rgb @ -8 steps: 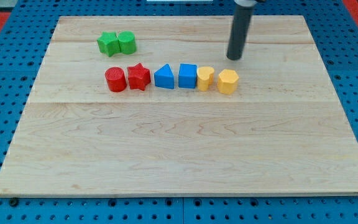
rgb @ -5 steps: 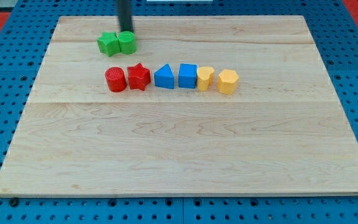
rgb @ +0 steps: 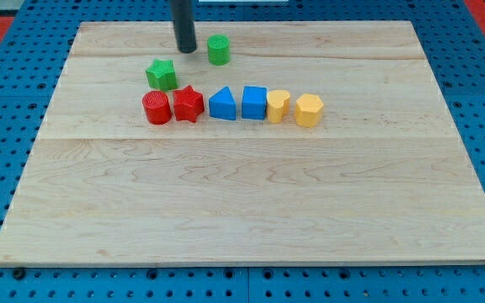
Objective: Move green blocks to form a horizontal line with a group of blocks
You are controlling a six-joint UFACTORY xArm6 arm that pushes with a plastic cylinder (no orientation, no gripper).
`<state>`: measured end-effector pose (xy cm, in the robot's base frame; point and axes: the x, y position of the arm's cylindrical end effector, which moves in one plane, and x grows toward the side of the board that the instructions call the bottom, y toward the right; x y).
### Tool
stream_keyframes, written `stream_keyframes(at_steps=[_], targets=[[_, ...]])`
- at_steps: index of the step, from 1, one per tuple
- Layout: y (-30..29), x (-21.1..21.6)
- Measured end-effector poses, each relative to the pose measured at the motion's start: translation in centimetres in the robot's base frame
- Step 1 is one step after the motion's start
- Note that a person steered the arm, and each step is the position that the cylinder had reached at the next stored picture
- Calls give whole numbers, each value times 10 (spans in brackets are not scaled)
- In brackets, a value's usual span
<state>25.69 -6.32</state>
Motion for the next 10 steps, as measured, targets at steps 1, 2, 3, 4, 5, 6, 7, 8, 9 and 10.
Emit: stream_keyframes(at_steps=[1, 2, 3, 4, 5, 6, 7, 8, 9, 10], targets=[[87, 0], [65, -3], [154, 7], [221, 3], [254, 4], [281, 46], [289, 53], [334, 87], [292, 98], [267, 80]])
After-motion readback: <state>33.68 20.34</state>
